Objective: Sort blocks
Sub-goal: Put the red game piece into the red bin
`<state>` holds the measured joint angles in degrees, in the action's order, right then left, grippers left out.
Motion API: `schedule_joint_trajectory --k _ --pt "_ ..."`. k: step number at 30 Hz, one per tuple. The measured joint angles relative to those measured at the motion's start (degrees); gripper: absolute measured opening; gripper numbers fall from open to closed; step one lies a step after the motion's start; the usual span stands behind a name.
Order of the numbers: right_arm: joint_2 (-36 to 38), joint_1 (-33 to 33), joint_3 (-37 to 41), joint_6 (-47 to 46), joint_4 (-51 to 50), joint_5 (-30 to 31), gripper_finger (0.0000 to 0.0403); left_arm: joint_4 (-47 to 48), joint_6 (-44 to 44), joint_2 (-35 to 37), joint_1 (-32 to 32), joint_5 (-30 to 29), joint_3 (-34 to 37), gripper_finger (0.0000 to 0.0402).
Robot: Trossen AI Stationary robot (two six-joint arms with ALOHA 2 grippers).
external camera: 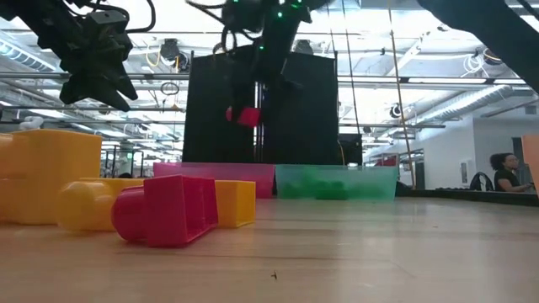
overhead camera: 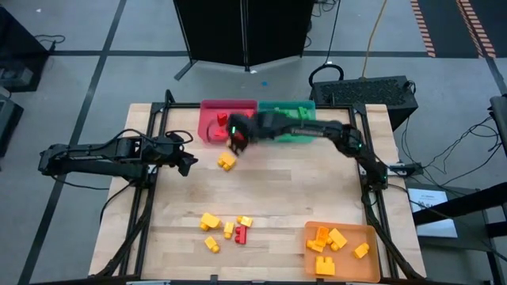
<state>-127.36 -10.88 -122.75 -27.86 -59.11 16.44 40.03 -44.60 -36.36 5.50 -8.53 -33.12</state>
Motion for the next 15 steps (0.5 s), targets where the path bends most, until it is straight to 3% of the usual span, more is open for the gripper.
schedule_joint_trajectory --k 7,15 --pt "-1.13 -7.47 0.01 -1.94 12.33 -6.9 0.0272 -0.02 -0.01 -0.02 0.0 -0.16 0.0 0.0153" --pt "-4.05 -10.05 0.04 1.69 15.1 -13.58 0.0304 -0.01 -0.09 -0.02 -0.02 0.43 0.0 0.0153"
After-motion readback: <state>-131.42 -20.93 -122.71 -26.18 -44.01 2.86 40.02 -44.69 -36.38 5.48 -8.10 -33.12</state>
